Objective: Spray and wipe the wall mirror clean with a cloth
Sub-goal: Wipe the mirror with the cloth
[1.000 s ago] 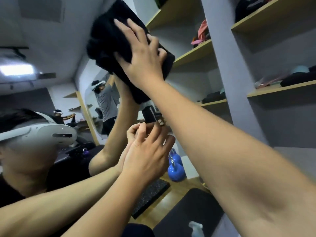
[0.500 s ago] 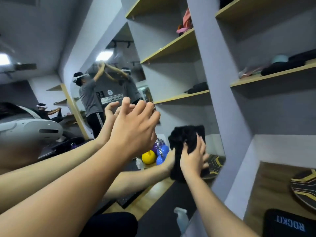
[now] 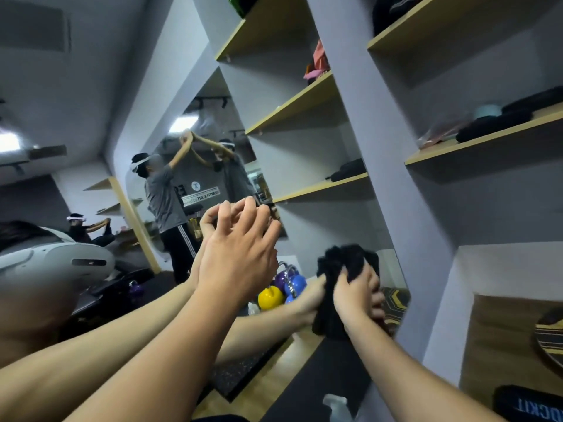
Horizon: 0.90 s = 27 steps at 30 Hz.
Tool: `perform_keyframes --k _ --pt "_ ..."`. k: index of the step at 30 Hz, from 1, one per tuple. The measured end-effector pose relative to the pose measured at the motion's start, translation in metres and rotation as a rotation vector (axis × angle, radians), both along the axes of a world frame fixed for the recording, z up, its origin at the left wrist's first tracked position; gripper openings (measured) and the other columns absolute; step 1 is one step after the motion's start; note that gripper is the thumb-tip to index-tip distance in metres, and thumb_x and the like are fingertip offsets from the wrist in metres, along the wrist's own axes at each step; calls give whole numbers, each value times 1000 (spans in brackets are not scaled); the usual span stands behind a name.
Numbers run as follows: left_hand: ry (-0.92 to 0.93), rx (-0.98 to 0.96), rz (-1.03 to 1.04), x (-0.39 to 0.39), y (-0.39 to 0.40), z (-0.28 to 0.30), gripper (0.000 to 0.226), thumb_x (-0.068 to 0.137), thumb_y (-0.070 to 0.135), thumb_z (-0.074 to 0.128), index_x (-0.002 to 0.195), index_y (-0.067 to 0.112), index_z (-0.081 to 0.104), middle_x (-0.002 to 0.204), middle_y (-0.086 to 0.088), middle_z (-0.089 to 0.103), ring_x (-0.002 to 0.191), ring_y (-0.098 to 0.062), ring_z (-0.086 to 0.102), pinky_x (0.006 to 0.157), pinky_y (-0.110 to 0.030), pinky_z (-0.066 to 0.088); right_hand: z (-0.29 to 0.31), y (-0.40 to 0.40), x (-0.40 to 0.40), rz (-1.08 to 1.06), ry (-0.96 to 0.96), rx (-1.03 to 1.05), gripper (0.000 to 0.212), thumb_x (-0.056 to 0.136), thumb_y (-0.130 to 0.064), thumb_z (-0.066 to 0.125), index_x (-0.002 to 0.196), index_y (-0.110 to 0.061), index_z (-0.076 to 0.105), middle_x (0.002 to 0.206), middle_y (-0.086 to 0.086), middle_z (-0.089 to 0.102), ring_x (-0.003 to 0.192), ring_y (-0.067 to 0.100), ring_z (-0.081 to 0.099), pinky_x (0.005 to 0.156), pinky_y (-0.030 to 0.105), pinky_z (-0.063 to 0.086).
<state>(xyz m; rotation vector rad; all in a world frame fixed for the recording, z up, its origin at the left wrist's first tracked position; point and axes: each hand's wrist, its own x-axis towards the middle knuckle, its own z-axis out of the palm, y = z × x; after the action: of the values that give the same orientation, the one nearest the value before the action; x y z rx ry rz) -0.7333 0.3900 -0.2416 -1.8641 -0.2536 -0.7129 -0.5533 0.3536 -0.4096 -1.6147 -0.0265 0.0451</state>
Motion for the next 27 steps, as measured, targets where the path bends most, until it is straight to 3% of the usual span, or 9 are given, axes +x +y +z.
perform_keyframes --k 4,6,8,11,13,17,20,23,27 --pt "-20 -15 -37 0 -1 -1 50 94 42 44 127 7 59 135 -16 53 134 -40 45 111 -61 22 154 -3 -7 -14 -363 16 55 100 -47 48 151 -42 31 165 -9 18 137 39 30 109 54 21" --pt "-27 14 -57 1 1 -2 42 88 38 57 118 9 62 130 -16 56 132 -39 45 109 -61 25 228 -2 -25 10 -567 30 55 99 -48 49 151 -44 30 166 -10 16 140 38 26 110 56 19" --pt "-21 11 -114 2 7 -2 38 84 34 56 110 8 66 122 -18 60 127 -40 46 107 -61 28 293 -3 -55 51 -809 40 57 98 -47 50 151 -44 30 165 -10 16 140 38 26 111 57 18" --pt "28 18 -191 2 14 -1 40 82 29 46 104 6 71 114 -18 67 120 -43 50 103 -62 29 337 -5 -97 107 -1174 39 60 95 -44 54 151 -46 32 164 -11 20 139 38 27 110 59 20" --pt "24 12 -175 2 15 1 39 82 27 46 102 5 71 113 -18 67 118 -44 54 102 -62 31 332 -2 -101 103 -1261 59 62 94 -44 54 152 -47 31 163 -13 22 140 36 27 110 61 22" --pt "23 -54 -44 2 4 -1 41 81 34 63 117 13 65 125 -12 59 131 -38 48 111 -60 23 279 0 -64 58 -1121 86 62 95 -42 54 152 -48 31 163 -15 23 140 32 29 110 59 25" --pt "10 -94 -36 1 0 1 39 77 35 67 109 13 62 118 -11 57 131 -37 48 110 -60 22 218 -1 -31 55 -871 42 60 98 -41 52 152 -50 27 163 -17 19 140 30 28 112 58 24" --pt "-26 -108 -22 2 -2 2 37 87 41 61 112 14 60 117 -10 56 129 -35 48 112 -63 22 136 -3 2 36 -596 5 58 100 -44 50 151 -51 25 164 -19 17 140 30 28 112 53 23" --pt "-52 -62 50 10 -25 -2 30 92 40 44 107 17 56 114 -6 52 121 -31 48 116 -65 9 5 0 7 -5 -273 -18 57 99 -49 50 152 -50 27 164 -18 20 139 30 32 110 50 23"
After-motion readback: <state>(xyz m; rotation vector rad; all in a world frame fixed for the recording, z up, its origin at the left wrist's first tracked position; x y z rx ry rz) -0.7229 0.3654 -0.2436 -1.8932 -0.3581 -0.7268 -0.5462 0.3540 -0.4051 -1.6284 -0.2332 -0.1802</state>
